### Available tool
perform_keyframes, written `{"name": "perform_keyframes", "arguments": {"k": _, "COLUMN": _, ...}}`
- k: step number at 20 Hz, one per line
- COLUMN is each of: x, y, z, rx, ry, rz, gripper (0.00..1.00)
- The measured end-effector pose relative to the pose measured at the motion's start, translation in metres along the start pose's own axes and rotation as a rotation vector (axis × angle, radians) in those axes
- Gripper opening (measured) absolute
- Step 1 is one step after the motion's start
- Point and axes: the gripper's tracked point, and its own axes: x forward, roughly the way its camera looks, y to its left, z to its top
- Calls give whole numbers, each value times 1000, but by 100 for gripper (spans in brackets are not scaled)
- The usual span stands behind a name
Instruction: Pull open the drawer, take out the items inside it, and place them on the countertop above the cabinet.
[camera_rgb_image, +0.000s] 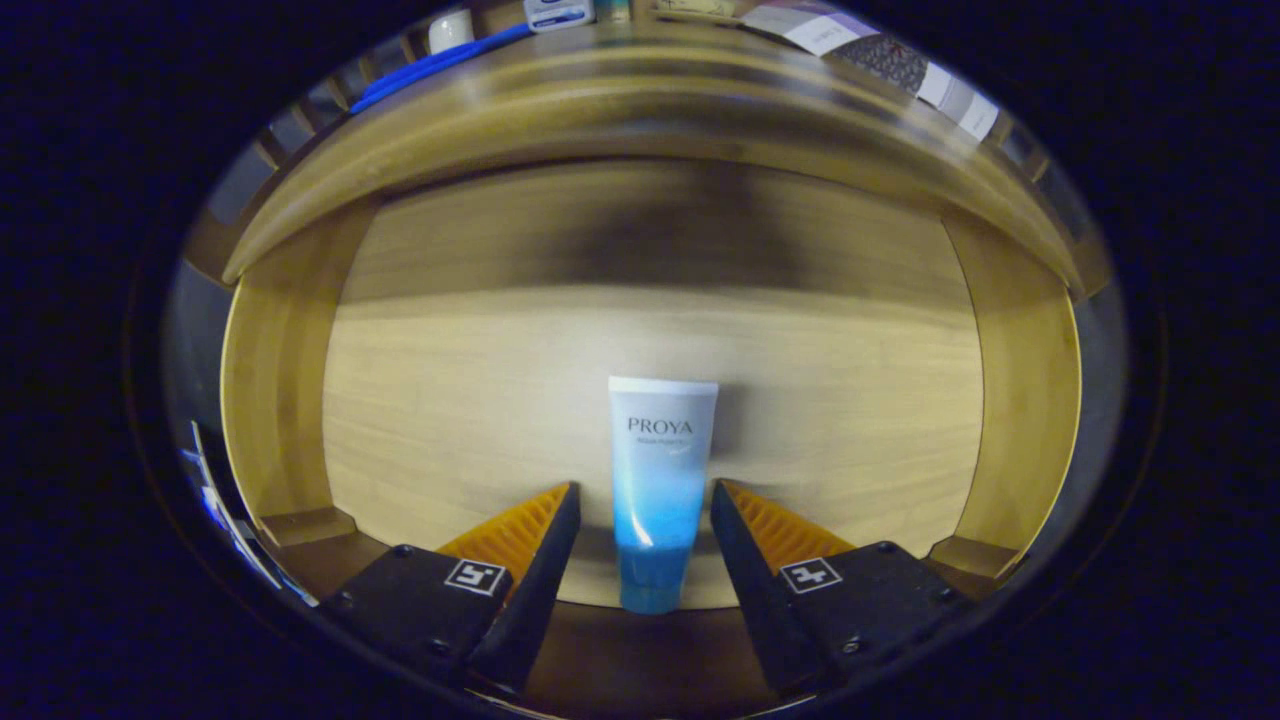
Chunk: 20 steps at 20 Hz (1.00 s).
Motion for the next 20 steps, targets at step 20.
{"name": "perform_keyframes", "arguments": {"k": 20, "x": -104, "y": -16, "z": 3, "rx": 6, "ry": -214, "rz": 42, "gripper": 49}}
